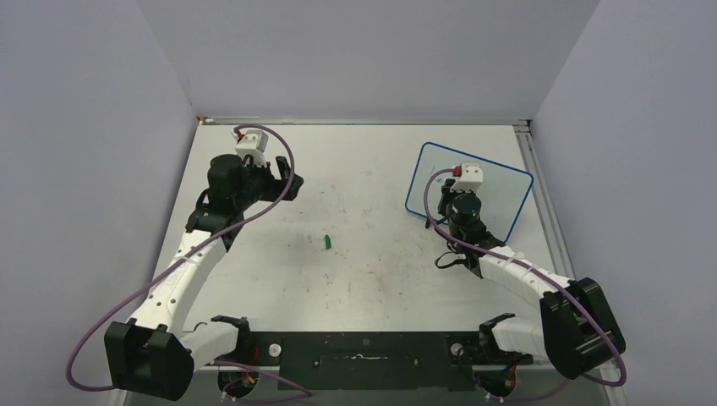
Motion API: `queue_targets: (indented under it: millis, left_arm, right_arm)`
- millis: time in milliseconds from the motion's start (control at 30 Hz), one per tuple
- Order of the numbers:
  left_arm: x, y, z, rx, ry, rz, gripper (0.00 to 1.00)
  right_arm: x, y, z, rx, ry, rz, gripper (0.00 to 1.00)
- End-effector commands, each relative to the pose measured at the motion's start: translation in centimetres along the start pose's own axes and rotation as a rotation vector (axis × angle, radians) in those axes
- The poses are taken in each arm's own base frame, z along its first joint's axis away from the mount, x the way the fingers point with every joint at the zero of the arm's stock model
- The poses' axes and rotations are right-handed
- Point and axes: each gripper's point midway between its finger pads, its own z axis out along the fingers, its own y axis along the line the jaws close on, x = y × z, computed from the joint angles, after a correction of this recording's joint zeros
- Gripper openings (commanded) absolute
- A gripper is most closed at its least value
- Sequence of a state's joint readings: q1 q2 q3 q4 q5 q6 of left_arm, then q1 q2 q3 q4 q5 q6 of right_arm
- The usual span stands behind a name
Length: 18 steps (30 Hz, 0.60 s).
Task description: Write a sentence on the whiteboard
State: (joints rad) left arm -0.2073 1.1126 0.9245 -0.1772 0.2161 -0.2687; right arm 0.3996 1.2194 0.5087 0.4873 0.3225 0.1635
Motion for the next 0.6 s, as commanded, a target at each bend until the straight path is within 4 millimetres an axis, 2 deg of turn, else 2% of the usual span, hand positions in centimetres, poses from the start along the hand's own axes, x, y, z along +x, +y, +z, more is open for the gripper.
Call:
queue_targets:
  millis: [0, 467, 567]
  left_arm:
    - [-1.1, -0.5, -0.5, 0.024, -0.041, 0.016, 0.82]
    - [-1.2, -0.6, -0.6, 0.027, -0.044, 0.015, 0.82]
    - [-1.2, -0.6, -0.6, 0.028, -0.045, 0.015, 0.82]
  right_arm:
    - [-2.2, -0.5, 0.5, 0.037, -0.067, 0.017, 0.05]
    - [1.3, -1.6, -1.2, 0.057, 0.012, 0.042, 0.05]
    - [1.3, -1.6, -1.2, 0.056, 0.01, 0.046, 0.05]
